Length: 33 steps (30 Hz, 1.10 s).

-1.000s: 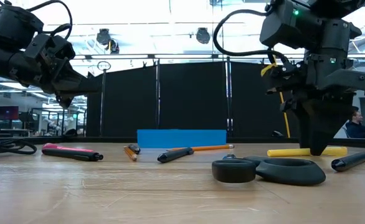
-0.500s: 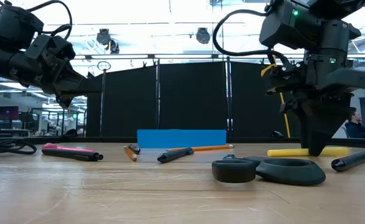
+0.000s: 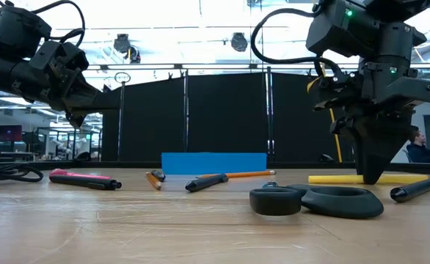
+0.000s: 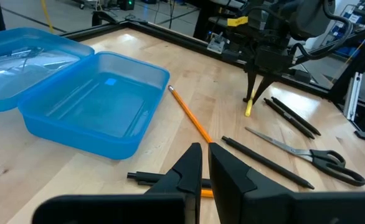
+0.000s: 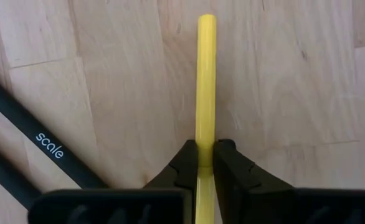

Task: Pick & place school supplies into a supply box
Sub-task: Put the yellow pen into the blue supply box

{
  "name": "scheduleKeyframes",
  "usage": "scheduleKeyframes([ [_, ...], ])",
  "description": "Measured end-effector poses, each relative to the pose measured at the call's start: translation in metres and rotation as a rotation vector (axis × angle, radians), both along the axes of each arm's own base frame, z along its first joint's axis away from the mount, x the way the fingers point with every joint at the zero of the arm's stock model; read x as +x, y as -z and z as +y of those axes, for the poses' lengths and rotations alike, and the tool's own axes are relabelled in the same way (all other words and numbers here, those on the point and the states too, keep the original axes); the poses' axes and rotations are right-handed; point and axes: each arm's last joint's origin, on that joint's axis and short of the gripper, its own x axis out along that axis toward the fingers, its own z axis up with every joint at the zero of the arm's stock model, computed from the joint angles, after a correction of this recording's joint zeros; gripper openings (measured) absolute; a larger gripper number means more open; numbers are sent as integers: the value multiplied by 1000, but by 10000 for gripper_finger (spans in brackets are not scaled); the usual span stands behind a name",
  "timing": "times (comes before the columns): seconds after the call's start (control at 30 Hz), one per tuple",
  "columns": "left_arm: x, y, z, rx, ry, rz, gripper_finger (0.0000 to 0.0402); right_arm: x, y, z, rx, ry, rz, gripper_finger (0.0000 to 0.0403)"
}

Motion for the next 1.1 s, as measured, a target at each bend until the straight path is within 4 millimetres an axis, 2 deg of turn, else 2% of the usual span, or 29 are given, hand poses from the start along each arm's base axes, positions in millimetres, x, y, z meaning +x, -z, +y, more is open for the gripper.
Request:
scheduleKeyframes([
  [0.83,0,0,0,0,-1,0,31,8,-6,0,-38,-12,-48,17],
  [1.1,0,0,0,0,-1,0,31,9,-6,-5,-63,-11,-55,17],
])
